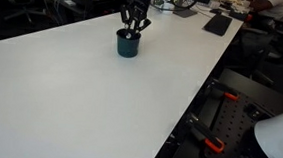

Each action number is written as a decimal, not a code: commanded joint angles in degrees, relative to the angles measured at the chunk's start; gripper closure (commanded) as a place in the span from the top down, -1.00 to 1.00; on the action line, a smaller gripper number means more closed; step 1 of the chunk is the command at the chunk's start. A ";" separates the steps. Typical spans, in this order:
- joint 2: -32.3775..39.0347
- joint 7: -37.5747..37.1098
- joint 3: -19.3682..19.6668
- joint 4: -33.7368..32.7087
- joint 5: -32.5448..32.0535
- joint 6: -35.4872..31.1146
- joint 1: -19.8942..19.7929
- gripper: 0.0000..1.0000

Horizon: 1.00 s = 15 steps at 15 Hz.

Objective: Remove the marker from the mug.

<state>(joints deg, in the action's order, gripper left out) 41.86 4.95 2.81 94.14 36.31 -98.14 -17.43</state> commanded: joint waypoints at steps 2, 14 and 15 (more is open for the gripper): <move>0.02 -0.66 0.36 -0.08 1.32 -0.73 0.00 -0.90; -7.40 1.66 0.90 7.50 0.33 -11.68 1.74 -0.89; -8.44 1.79 0.79 8.61 0.23 -13.42 1.93 -0.89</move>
<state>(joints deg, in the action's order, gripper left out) 38.92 5.49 2.81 96.74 36.38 -106.17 -17.03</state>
